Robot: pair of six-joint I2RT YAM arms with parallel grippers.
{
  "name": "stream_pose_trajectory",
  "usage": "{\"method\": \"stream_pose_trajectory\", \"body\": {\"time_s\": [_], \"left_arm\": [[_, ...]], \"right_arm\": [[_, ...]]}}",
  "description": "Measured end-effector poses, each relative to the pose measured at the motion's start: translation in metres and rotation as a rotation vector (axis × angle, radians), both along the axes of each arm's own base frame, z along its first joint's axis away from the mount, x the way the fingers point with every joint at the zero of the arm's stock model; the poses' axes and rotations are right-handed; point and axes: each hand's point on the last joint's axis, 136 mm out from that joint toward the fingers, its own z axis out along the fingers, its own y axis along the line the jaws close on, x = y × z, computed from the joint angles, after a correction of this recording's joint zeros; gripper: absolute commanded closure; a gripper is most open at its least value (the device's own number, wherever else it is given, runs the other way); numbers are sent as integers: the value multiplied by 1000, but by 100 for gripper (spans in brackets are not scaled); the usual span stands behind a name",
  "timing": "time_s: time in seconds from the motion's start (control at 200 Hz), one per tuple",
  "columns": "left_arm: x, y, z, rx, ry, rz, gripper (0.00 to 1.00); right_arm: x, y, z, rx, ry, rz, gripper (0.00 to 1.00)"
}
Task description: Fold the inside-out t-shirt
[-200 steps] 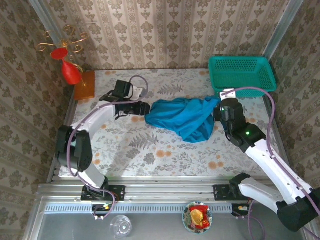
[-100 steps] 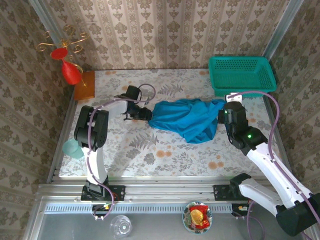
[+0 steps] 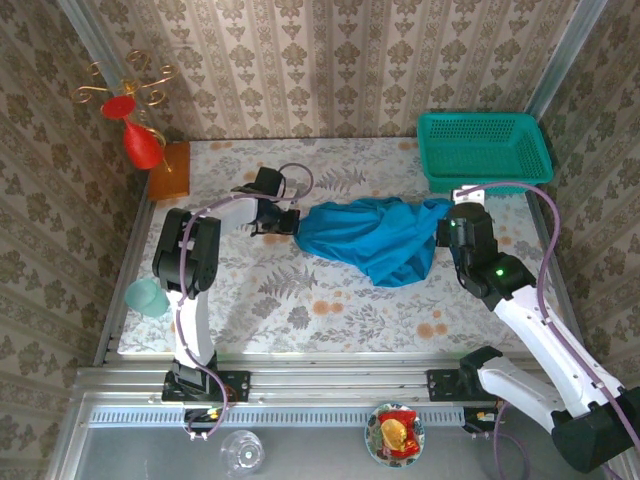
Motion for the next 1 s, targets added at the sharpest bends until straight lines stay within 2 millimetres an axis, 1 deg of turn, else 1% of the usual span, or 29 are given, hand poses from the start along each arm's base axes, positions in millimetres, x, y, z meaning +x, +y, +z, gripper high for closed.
{"method": "stream_pose_trajectory", "body": {"time_s": [0.065,0.105,0.17,0.185,0.195,0.245,0.25,0.27,0.305,0.325,0.35,0.355,0.365,0.375,0.39,0.4,0.42,0.455,0.495,0.55,0.585,0.645,0.715,0.77,0.825,0.89,0.93,1.0], "left_arm": [[4,4,13,-26,-15,13,100],[8,10,27,-50,-37,30,100],[18,24,63,-107,-93,72,100],[21,30,77,-128,-115,87,100],[22,31,81,-136,-122,91,100],[30,47,121,-197,-191,133,100],[31,50,129,-209,-204,141,100],[34,55,143,-233,-230,154,100],[39,68,178,-287,-298,185,100],[41,75,198,-320,-337,200,100],[42,83,218,-351,-377,215,100],[43,86,226,-364,-391,221,100],[43,90,235,-380,-410,229,100],[43,93,241,-389,-422,232,100],[43,99,257,-417,-453,242,100],[43,101,263,-428,-464,245,100],[42,109,281,-458,-501,257,100],[40,121,306,-503,-547,272,100],[37,134,331,-548,-590,284,100],[34,145,357,-599,-632,286,100],[32,151,374,-639,-653,280,100],[28,156,395,-692,-676,265,100],[22,157,416,-752,-689,237,100],[18,157,428,-782,-698,218,100],[15,156,435,-802,-703,201,100],[13,154,438,-820,-697,189,100],[12,152,438,-830,-687,186,100],[12,151,437,-846,-668,182,100]], "right_arm": [[0,-3,0,-1,0,-7,100],[1,-5,0,-1,-1,-12,100],[3,-8,2,1,-8,-20,100],[4,-9,2,1,-10,-22,100],[5,-9,3,1,-11,-23,100],[9,-11,6,3,-19,-27,100],[10,-11,7,3,-20,-26,100],[12,-11,9,3,-26,-27,100],[15,-12,13,3,-35,-27,100],[18,-13,17,3,-44,-28,100],[21,-13,22,5,-57,-28,100],[22,-13,23,6,-60,-28,100],[23,-13,25,7,-64,-27,100],[24,-14,27,6,-68,-26,100],[26,-14,30,7,-77,-26,100],[28,-14,33,7,-84,-26,100],[30,-16,39,8,-97,-27,100],[35,-18,49,10,-120,-31,100],[41,-21,63,9,-145,-33,100],[50,-27,88,11,-196,-41,100],[55,-30,108,10,-237,-43,100],[61,-35,143,11,-308,-48,100],[62,-41,185,14,-402,-52,100],[60,-44,215,17,-474,-56,100],[54,-46,244,19,-546,-54,100],[46,-46,270,25,-616,-48,100],[43,-45,282,33,-648,-36,100],[41,-39,291,60,-680,-2,100]]}}
